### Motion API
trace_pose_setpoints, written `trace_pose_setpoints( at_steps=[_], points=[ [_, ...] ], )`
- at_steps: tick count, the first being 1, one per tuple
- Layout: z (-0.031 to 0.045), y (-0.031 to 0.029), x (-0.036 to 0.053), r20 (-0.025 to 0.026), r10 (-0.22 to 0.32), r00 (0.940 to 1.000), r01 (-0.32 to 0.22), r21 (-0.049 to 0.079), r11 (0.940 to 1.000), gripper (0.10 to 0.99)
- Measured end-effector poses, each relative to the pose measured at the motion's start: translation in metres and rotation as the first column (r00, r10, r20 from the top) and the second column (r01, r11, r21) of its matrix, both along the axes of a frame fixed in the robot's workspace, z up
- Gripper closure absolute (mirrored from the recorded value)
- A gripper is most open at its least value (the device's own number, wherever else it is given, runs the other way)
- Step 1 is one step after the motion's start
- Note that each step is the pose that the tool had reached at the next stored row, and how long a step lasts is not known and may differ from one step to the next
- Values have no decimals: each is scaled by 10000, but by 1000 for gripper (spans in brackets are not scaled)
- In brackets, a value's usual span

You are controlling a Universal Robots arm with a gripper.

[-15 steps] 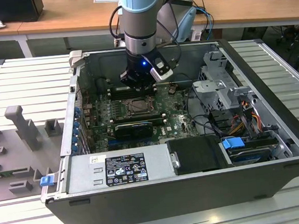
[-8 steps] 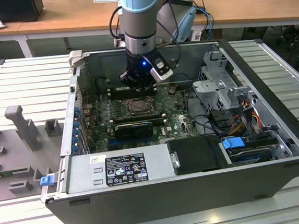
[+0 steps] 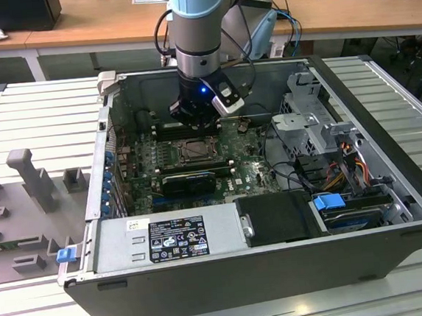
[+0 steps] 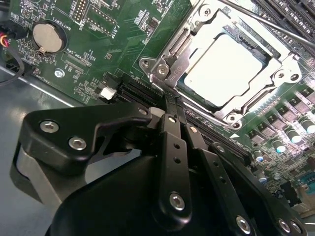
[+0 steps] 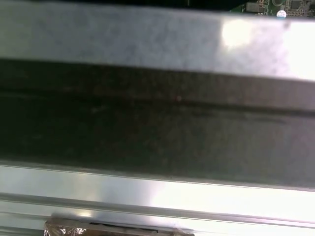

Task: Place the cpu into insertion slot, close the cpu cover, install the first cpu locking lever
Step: 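Close the cpu cover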

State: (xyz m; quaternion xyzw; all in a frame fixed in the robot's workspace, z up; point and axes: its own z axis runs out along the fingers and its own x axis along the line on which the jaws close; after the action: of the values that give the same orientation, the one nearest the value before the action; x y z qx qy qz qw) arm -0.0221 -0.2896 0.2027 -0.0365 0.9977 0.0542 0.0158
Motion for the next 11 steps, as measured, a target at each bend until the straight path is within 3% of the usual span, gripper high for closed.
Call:
trace_pose_setpoints(
  at_steps=[11],
  points=[
    [-14,-4,1,5,1,10000,-1,54,10000,980]
  ],
)
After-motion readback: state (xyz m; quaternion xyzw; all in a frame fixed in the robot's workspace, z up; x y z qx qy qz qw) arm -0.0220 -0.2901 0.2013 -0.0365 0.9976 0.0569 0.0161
